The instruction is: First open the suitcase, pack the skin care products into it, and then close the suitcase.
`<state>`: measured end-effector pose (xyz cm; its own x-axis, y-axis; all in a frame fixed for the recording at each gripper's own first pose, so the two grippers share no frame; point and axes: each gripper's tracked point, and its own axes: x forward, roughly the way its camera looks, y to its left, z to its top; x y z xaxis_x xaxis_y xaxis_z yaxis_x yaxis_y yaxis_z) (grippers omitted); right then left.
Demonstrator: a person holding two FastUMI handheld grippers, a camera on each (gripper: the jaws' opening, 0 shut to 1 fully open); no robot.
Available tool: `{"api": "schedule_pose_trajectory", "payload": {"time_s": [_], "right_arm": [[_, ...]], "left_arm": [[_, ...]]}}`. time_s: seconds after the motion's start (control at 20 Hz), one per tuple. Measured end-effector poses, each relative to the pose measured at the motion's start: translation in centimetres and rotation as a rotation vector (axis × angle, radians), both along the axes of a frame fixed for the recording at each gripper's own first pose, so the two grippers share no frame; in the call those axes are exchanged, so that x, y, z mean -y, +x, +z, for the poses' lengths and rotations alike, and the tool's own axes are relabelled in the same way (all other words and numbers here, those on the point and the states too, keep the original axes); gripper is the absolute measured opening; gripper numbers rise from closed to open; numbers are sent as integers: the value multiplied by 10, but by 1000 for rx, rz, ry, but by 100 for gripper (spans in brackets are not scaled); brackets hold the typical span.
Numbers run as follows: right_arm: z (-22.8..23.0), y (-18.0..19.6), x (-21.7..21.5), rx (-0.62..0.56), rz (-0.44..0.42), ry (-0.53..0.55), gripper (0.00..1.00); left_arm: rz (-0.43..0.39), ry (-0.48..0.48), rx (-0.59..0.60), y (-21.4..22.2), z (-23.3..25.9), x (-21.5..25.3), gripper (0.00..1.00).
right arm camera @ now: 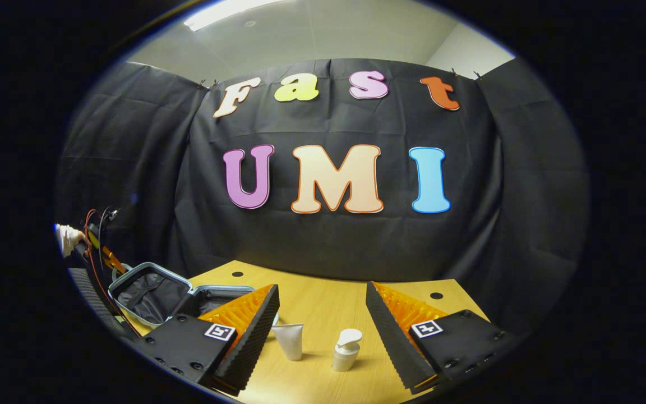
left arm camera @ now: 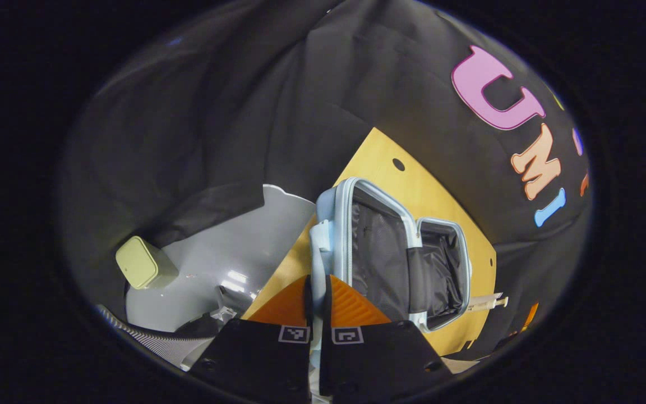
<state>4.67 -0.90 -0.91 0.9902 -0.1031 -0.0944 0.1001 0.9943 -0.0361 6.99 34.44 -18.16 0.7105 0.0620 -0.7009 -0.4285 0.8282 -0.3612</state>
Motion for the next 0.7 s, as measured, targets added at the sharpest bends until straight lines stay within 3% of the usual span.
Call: {"api": "schedule_pose_trajectory", "payload": {"time_s": [0.3, 0.55, 0.7], "right_arm": [[-6, -6, -2, -23, -5, -18, 98], [-15, -10, 3, -38, -10, -15, 99], [-23, -10, 11, -49, -16, -4, 99]], "left_arm": [[19, -37, -21, -10, -44, -17, 0], [81, 61, -11, -20, -40, -44, 10], [96, 173, 90, -14, 3, -39, 59]]}}
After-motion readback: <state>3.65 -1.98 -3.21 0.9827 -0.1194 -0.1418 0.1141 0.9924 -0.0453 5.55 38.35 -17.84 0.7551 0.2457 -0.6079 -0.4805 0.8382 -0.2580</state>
